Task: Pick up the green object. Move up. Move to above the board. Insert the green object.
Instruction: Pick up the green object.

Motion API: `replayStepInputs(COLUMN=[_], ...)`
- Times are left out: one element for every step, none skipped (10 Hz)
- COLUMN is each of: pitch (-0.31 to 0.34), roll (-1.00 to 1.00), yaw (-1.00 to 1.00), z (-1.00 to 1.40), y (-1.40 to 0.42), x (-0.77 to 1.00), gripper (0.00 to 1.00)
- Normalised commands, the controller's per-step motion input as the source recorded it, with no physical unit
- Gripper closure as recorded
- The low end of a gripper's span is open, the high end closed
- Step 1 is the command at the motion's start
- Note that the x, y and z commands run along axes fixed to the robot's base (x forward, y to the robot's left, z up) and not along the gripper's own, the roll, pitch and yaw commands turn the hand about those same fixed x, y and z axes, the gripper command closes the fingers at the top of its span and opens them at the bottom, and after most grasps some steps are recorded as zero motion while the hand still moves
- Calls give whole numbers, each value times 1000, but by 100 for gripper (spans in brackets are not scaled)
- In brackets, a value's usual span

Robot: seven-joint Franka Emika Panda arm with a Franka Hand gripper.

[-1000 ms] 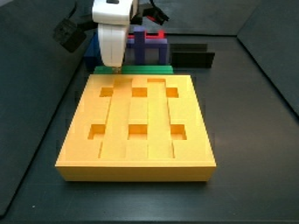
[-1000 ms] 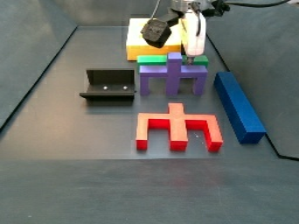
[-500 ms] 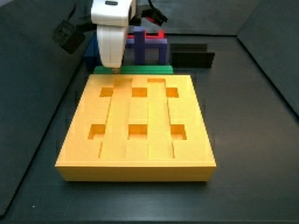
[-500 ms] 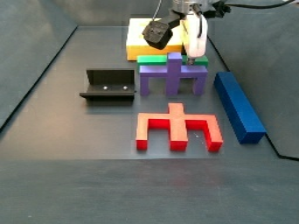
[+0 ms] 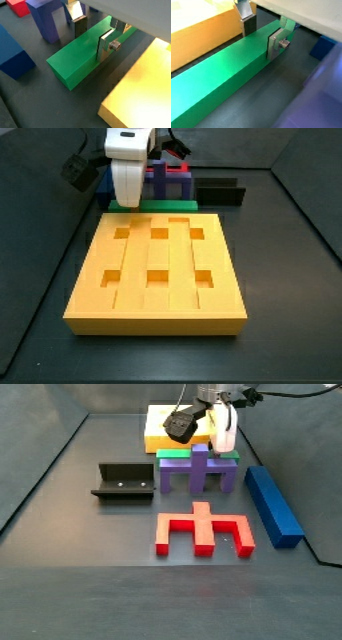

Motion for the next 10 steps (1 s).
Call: replayStepInputs(pitch=[0,0,0,0,0,0,0,0,0,0], roll=[0,0,0,0,0,0,0,0,0,0], yaw=[0,0,0,0,0,0,0,0,0,0], z=[0,0,0,0,0,0,0,0,0,0], y=[0,0,0,0,0,0,0,0,0,0], x=[0,0,0,0,0,0,0,0,0,0], gripper=[100,100,100,100,100,100,100,100,100,100])
